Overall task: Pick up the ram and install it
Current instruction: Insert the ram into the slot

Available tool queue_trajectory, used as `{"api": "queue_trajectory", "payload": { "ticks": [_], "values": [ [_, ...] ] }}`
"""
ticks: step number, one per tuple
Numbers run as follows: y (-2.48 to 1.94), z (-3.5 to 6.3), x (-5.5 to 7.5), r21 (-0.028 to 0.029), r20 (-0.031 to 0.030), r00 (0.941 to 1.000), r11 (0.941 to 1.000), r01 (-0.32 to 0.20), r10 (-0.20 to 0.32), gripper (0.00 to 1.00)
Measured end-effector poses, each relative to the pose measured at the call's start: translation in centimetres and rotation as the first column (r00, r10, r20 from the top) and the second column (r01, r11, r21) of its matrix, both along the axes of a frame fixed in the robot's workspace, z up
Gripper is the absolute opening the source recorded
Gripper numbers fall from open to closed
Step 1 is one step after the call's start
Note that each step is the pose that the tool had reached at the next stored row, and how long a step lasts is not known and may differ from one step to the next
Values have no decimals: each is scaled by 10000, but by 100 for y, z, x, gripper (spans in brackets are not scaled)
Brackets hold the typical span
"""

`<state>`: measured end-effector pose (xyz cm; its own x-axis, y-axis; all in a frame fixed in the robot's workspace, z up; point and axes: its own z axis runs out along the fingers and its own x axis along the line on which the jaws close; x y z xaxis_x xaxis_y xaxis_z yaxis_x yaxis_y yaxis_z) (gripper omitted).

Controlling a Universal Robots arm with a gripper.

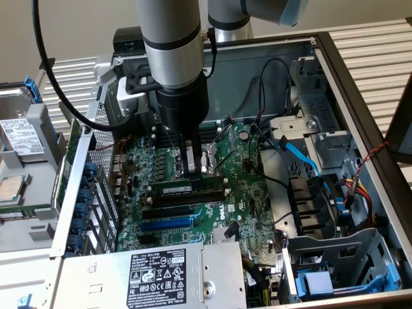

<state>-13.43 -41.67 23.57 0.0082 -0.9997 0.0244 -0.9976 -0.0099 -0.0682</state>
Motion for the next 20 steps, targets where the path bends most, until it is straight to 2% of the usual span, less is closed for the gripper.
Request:
{"api": "queue_trajectory", "payload": {
  "ticks": [3, 18, 20],
  "values": [
    [0, -2, -2, -2, 53, 10000, 10000, 0, 0, 14],
    [16, -16, -15, -1, 122, 9999, 10000, 0, 0, 14],
    [15, -19, -16, -14, 127, 9999, 10000, 0, 1, 14]
  ]
}}
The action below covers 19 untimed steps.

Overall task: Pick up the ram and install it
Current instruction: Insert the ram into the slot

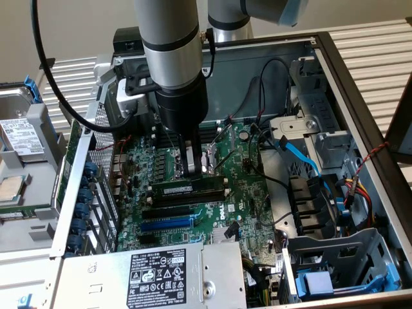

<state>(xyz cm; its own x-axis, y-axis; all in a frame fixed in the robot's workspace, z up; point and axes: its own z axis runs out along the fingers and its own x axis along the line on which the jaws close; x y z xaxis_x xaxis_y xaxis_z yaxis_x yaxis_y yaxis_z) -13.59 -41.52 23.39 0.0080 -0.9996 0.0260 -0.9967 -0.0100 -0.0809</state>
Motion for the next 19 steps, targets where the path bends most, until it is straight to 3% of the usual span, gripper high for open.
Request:
{"api": "queue_trajectory", "payload": {
  "ticks": [19],
  "values": [
    [0, -5, -22, -38, 58, 9999, 10000, -84, 84, 14]
  ]
}}
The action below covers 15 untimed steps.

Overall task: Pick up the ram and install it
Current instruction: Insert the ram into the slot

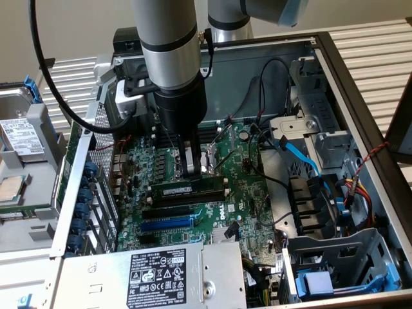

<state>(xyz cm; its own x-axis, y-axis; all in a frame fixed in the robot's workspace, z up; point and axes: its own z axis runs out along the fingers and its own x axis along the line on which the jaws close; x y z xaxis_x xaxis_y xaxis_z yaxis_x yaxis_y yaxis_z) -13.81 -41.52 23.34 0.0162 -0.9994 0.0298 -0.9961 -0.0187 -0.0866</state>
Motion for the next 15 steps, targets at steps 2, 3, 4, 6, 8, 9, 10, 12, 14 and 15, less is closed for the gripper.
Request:
{"api": "queue_trajectory", "payload": {
  "ticks": [2, 3, 4, 6, 8, 9, 10, 12, 14, 15],
  "values": [
    [0, 0, 0, -1, -1, 10000, 10000, -3, 3, 14],
    [0, 0, 0, -1, 0, 10000, 10000, -3, 3, 14],
    [0, -1, 0, -1, -1, 10000, 10000, -2, 2, 14],
    [0, -2, 0, 1, 0, 10000, 10000, -3, 3, 14],
    [-7, -19, -12, 0, 47, 10000, 10000, -3, 3, 14],
    [-7, -28, -12, -15, 47, 10000, 10000, -71, 71, 14],
    [-7, -28, -12, -17, 46, 10000, 10000, -74, 74, 14],
    [-7, -29, -12, -20, 46, 10000, 10000, -84, 84, 14],
    [-7, -30, -12, -21, 47, 9999, 9999, -107, 107, 14],
    [-7, -30, -12, -20, 47, 9999, 9999, -125, 125, 14]
  ]
}}
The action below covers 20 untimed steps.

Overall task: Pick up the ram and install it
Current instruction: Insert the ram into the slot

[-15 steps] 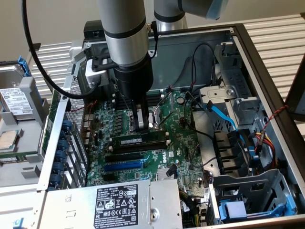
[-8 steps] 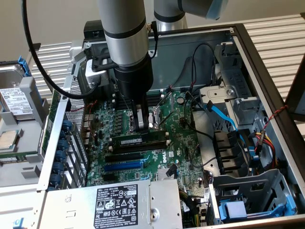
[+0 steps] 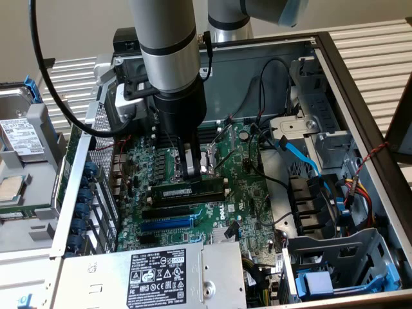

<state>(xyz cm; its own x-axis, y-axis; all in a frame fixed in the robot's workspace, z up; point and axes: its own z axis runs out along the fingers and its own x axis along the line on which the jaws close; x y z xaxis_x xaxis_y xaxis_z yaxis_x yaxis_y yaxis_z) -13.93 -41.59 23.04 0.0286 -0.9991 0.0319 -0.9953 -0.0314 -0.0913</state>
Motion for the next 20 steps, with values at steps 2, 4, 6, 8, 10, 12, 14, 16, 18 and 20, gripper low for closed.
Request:
{"api": "queue_trajectory", "payload": {
  "ticks": [2, 4, 6, 8, 10, 12, 14, 16, 18, 20],
  "values": [
    [1, -1, 0, 2, 1, 10000, 10000, -45, 45, 14],
    [0, 0, 0, 0, 0, 10000, 10000, -78, 78, 14],
    [0, 0, -1, 0, 0, 10000, 10000, -100, 100, 14],
    [-2, 0, 0, 0, 0, 9999, 9999, -110, 110, 14],
    [-8, -1, 0, -2, 1, 9999, 9999, -113, 113, 14],
    [-8, 0, 0, -4, 0, 9999, 9999, -111, 111, 14],
    [-10, -2, -1, -6, -1, 9999, 9999, -129, 129, 14],
    [-9, -9, 0, -5, 0, 9999, 9999, -138, 138, 14],
    [-9, -13, 0, -4, 0, 9999, 9999, -140, 140, 14],
    [-9, -16, 0, -5, -1, 9999, 9999, -142, 142, 14]
  ]
}}
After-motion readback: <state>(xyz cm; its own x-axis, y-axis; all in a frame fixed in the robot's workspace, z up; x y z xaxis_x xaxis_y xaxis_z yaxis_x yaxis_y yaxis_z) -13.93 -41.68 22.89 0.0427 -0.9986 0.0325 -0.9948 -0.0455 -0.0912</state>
